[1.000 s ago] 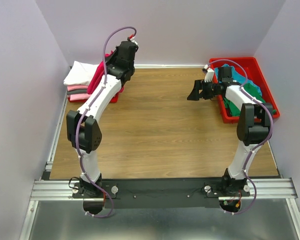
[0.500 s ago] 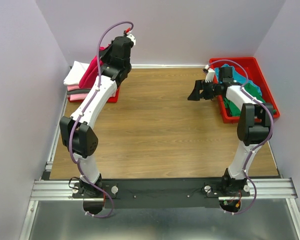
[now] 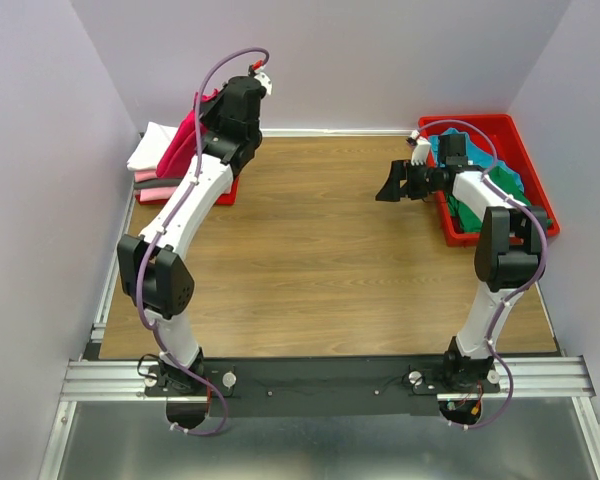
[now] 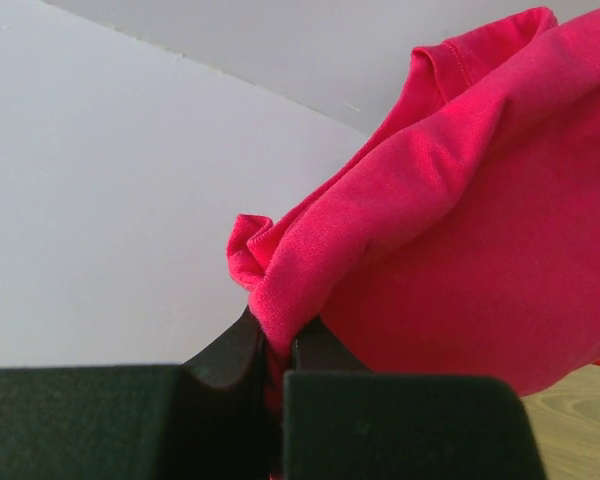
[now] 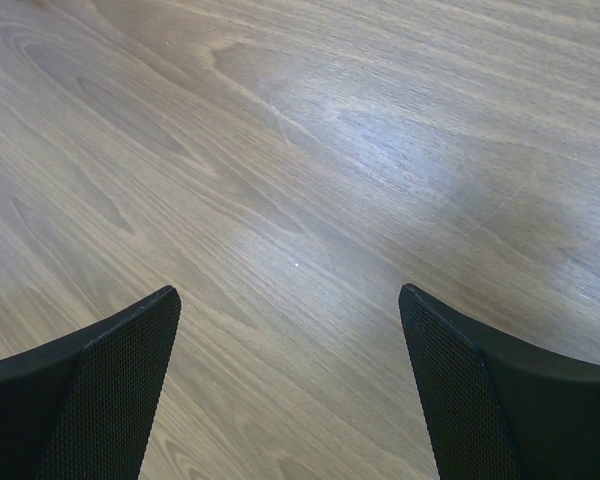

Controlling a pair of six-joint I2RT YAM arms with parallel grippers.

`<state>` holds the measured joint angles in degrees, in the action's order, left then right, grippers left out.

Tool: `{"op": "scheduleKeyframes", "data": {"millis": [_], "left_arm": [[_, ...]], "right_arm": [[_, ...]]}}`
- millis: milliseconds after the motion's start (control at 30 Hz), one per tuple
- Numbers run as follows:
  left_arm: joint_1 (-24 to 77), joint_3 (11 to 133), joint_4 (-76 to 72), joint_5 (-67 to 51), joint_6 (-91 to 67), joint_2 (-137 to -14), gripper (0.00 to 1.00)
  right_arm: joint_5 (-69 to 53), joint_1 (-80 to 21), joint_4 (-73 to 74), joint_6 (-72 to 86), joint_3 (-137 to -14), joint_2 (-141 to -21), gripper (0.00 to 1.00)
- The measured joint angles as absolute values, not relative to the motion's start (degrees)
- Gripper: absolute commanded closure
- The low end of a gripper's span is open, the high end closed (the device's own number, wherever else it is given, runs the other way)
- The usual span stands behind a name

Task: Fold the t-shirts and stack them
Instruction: Neatly place the folded tshirt to the corner

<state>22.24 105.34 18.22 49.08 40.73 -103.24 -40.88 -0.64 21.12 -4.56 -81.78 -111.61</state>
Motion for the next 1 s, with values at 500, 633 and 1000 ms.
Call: {"op": "scheduleKeyframes", "data": {"millis": [500,633,1000], "left_arm": [[21.8,104.2,16.0,49.1,42.9,-102.4,1.0],[21.8,103.7,15.5,49.1,43.5,-101.8,1.0],[20.9,103.2,12.4,49.0,47.2,-101.7,1.0]], "right_arm": [[-41.3,-0.6,21.1,-4.6,-81.6,-111.6,0.04],[-41.3,-0.6,21.1,-4.6,-81.6,-111.6,0.04],[-41.7,-0.6,21.1,-4.6,-81.4,-111.6,0.04]]}}
